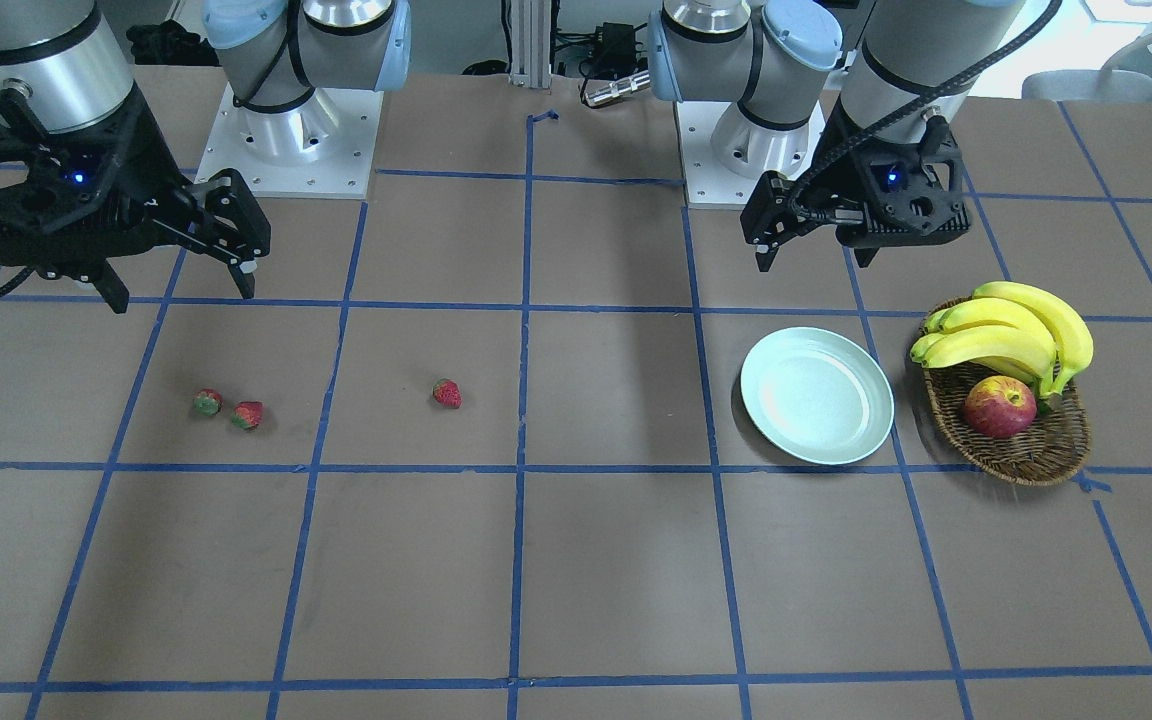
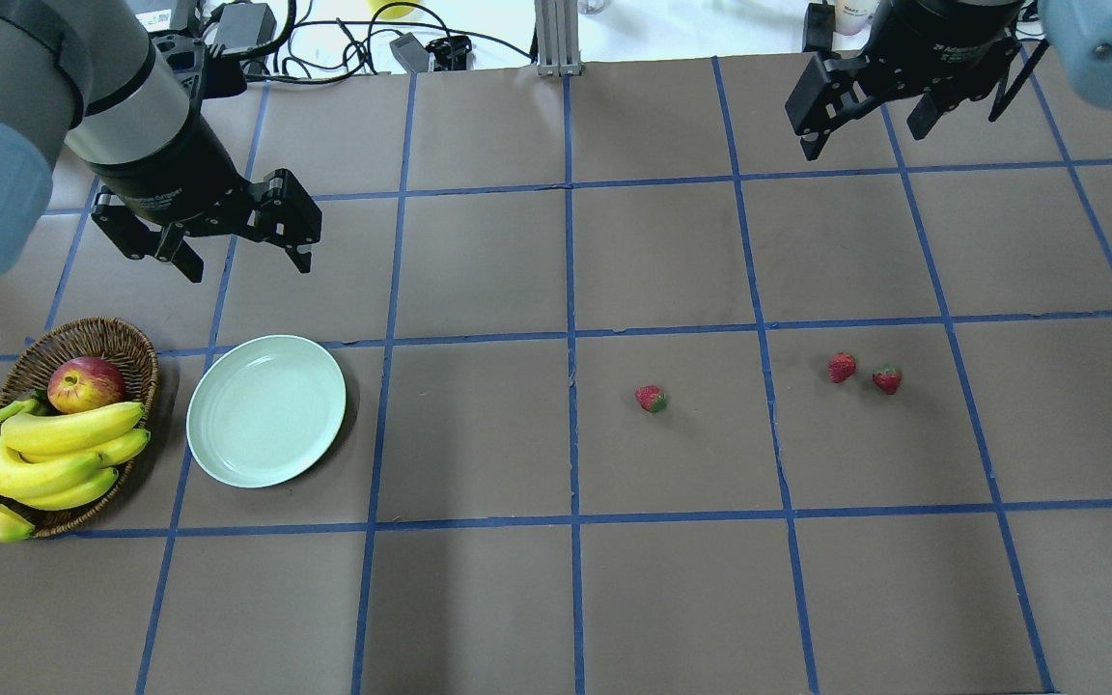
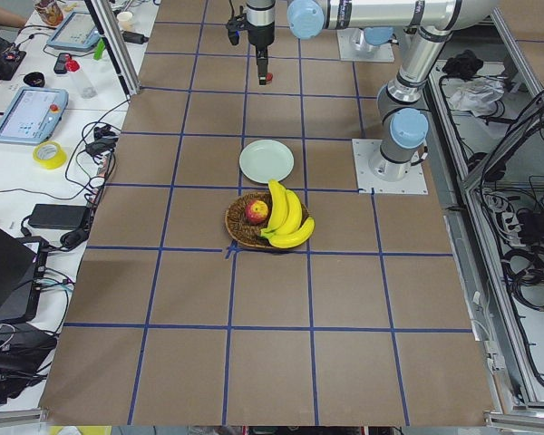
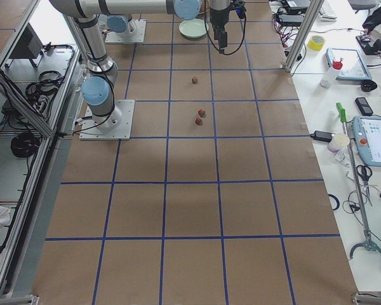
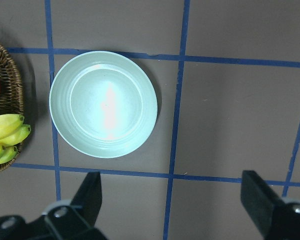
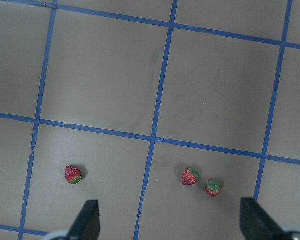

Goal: Collect all strawberries into plate

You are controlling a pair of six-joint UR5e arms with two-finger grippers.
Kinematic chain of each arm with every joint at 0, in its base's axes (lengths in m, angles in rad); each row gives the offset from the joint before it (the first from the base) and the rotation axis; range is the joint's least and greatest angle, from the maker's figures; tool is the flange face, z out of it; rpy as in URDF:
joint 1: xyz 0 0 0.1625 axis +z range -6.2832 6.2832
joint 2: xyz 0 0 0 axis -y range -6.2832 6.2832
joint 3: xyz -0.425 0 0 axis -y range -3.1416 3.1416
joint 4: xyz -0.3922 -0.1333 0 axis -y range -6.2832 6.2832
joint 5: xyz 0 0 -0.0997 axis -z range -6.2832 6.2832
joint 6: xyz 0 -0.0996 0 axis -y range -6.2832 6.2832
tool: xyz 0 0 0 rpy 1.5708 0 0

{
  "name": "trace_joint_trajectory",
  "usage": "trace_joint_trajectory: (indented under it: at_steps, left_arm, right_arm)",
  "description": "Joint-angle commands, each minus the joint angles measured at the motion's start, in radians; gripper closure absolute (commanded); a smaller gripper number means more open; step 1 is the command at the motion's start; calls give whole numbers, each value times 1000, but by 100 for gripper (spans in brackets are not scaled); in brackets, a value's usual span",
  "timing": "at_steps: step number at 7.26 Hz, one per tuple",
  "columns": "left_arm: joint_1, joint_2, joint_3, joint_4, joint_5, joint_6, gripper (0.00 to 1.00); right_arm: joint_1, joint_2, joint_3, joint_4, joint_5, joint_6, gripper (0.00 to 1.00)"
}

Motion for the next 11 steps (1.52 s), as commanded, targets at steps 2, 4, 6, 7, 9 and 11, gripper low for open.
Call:
trace_joint_trajectory:
  at_steps: [2,4,6,7,9,11]
  left_arm:
    - [-3,14,-7,-7,-12,1,0]
    - [-4,14,-9,-7,-12,1,0]
    - [-3,12,-13,-1,-10,1,0]
    - [-1,11,-12,2,-10,1,0]
    - [0,11,-13,2,-10,1,0]
    - [2,9,-13,2,-9,1,0]
  right_arm:
    - [2,0,1,0,2,-1,0]
    - [5,0,1,0,2,-10,0]
    - [12,-8,-2,-23,-6,-2,0]
    - [12,-5,0,-29,-8,7,0]
    - [12,-3,14,-29,-6,-8,0]
    - [12,-6,15,-31,6,1,0]
